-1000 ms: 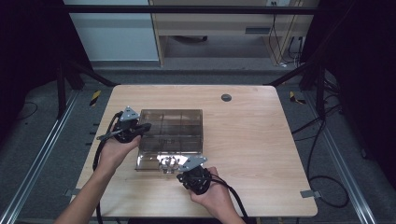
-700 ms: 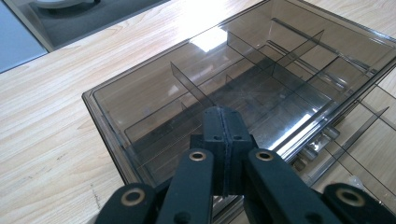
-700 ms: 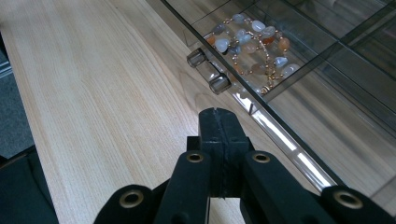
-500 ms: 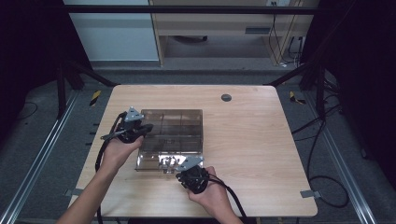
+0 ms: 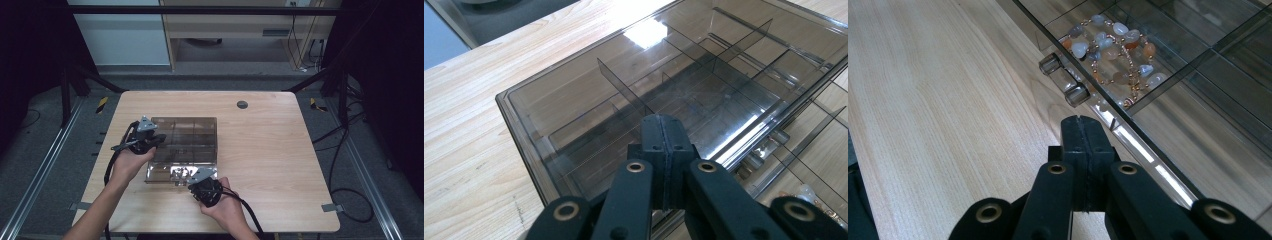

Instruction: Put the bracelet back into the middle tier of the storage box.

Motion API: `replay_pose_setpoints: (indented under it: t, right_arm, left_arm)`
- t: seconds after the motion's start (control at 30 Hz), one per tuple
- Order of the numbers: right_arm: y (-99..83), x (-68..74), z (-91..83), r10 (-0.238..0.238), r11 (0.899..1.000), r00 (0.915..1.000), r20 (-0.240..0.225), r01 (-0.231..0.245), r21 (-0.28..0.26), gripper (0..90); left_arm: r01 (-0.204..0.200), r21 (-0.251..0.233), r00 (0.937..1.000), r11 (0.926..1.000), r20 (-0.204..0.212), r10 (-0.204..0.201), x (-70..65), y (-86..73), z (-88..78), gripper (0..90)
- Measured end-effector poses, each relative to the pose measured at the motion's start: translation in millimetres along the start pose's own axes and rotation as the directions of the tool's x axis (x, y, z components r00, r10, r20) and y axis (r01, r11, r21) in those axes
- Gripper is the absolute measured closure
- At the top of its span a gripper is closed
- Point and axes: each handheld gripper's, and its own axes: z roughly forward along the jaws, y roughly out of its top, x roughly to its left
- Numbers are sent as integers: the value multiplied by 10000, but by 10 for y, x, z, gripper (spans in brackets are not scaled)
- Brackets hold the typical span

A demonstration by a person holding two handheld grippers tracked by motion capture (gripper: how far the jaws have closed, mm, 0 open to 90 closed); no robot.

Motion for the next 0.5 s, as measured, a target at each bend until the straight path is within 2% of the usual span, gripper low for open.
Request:
replay_pose_setpoints:
  t: [0.5]
  right_arm:
    - [-4, -33, 43, 83, 10000, 10000, -9, -83, 1, 900]
  left_arm:
    - [-26, -9, 10000, 10000, -28, 26, -24, -6, 17, 895]
